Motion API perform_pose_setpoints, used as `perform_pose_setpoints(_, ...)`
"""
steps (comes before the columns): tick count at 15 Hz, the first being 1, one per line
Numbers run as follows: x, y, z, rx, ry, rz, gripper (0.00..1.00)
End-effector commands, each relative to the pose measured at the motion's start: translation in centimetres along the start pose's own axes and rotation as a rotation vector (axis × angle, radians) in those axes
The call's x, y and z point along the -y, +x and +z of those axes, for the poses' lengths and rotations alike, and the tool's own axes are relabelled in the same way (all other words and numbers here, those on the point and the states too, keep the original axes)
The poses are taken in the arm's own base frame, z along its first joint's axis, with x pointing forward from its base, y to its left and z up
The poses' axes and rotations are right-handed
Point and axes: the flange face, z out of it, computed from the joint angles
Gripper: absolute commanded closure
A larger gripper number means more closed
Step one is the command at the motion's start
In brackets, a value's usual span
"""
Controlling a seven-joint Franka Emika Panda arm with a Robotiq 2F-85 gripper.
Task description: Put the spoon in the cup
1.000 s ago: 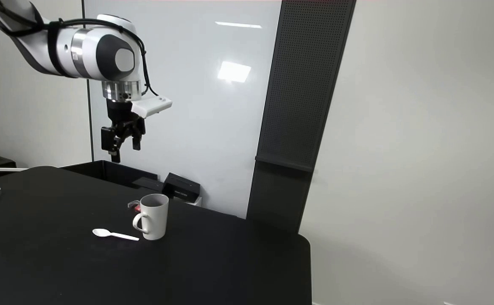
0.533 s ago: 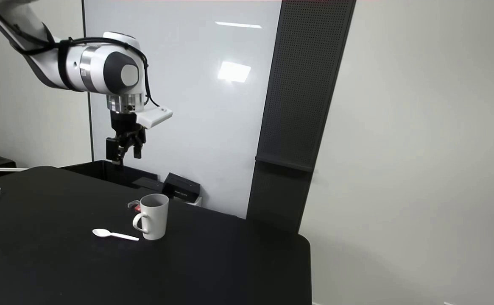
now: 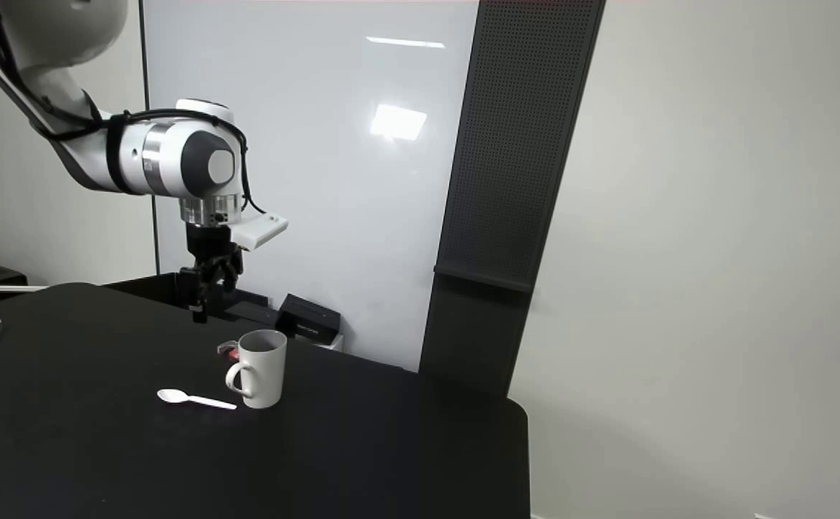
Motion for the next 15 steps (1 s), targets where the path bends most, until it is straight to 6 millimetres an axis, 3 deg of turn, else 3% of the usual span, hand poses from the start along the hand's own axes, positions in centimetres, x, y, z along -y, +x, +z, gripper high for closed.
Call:
perform_pose_setpoints(1, -0.9, 0.3, 1.3, 0.024, 0.021, -0.017, 0.00)
perform_pose_setpoints(7, -0.4, 1.8, 3.0, 0.025, 0.038, 0.013, 0.00)
perform_pose_setpoints(15, 1.8, 3.1, 4.2, -0.008, 0.024, -0.028, 0.00)
